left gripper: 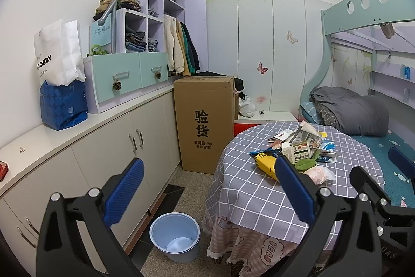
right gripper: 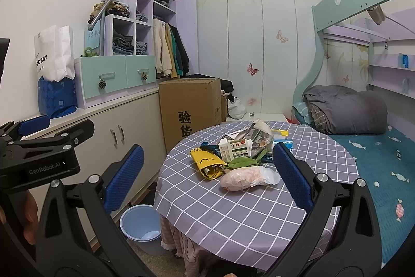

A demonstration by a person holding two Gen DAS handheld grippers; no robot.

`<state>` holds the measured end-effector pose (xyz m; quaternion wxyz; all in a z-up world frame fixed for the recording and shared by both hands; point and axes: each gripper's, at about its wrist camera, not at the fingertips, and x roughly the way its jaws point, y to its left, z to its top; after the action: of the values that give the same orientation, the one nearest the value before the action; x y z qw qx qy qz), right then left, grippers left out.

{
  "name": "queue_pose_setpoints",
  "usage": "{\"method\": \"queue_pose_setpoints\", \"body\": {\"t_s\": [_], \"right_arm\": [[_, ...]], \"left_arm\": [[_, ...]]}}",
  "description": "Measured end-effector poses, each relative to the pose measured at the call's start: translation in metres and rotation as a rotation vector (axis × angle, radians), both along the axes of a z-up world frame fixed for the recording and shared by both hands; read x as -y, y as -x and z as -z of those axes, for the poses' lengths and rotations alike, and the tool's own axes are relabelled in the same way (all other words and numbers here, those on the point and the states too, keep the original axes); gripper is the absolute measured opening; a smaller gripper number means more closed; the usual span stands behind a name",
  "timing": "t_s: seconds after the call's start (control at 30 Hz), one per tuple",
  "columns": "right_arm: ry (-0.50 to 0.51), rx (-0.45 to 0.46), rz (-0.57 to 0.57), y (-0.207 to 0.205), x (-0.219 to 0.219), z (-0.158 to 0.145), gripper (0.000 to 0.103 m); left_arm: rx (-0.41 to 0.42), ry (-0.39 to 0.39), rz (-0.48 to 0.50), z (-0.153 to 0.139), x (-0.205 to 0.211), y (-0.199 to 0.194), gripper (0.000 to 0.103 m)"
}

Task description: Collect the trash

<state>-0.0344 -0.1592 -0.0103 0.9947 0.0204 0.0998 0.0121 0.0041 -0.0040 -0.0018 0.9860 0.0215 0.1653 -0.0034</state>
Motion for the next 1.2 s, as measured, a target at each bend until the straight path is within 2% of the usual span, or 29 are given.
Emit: {"method": "queue_pose_setpoints", "body": {"t_s": [1.2], "right_arm": [[-0.005,-0.021,-0.016,-0.005,-0.007,0.016,0.097]], "left_arm": [[-0.004,0.001,-0.001,0.003,0.0,0.0,0.099]]}}
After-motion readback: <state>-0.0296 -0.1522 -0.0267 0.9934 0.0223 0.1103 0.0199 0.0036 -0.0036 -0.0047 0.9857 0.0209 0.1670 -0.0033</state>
